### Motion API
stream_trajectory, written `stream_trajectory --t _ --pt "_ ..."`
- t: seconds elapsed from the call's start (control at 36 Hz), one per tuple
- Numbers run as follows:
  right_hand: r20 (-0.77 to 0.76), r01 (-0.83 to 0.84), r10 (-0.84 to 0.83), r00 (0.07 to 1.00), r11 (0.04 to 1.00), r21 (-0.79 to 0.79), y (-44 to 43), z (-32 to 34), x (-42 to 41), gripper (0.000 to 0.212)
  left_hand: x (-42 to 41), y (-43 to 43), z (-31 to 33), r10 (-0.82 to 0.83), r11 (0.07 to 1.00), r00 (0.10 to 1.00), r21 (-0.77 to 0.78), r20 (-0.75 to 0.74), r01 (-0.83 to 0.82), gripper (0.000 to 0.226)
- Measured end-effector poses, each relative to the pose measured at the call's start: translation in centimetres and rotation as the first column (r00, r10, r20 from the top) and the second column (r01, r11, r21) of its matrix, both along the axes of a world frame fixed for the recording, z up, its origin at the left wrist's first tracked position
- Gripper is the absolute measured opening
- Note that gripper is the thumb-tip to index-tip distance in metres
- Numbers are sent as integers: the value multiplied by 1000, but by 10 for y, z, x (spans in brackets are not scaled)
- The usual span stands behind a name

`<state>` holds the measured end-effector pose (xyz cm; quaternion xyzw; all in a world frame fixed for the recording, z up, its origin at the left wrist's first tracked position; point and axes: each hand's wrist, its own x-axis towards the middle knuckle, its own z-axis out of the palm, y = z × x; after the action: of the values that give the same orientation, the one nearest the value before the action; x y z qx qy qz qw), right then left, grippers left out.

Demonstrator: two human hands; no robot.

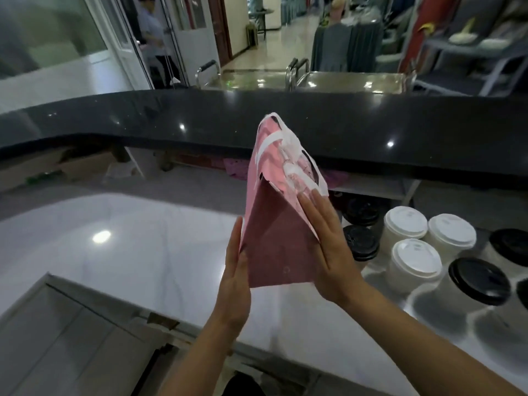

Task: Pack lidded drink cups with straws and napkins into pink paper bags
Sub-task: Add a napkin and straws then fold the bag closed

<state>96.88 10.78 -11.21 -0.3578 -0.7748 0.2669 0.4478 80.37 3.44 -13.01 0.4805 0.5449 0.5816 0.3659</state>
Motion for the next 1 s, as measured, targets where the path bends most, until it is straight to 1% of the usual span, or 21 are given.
stream_trajectory --t 0.08,0.19,0.28,0.36,0.47,0.58,0.67,0.78,0.86,0.94,1.0 --pt "-40 27 -23 999 995 94 16 28 8 53 7 23 22 -29 996 999 87 -23 31 56" --pt "-176 86 -38 984 958 272 46 54 21 46 20 63 61 -98 971 995 215 -36 103 67" --pt "-218 168 -94 971 919 356 75 67 37 52 34 98 84 -152 947 987 280 -42 158 55" --pt "-232 230 -150 961 899 373 103 81 57 50 52 133 99 -206 935 977 282 -58 214 52" --pt "-245 317 -232 941 855 411 135 89 87 48 79 173 108 -268 920 960 274 -79 279 54" --pt "-235 378 -303 923 820 429 168 88 117 50 106 209 108 -290 914 948 255 -132 315 56" --pt "-199 405 -353 914 805 433 190 85 138 49 125 234 105 -315 913 939 226 -136 339 55" --pt "-189 455 -415 890 785 420 219 79 165 48 148 269 97 -387 894 914 191 -124 405 52" --pt "-137 458 -442 886 797 393 244 70 185 45 164 295 91 -410 886 901 171 -144 431 49" --pt "-85 444 -443 892 830 338 264 62 202 46 178 316 86 -422 890 898 133 -126 436 48" --pt "-53 452 -463 885 827 335 276 59 213 48 184 329 82 -411 895 898 118 -156 430 49"
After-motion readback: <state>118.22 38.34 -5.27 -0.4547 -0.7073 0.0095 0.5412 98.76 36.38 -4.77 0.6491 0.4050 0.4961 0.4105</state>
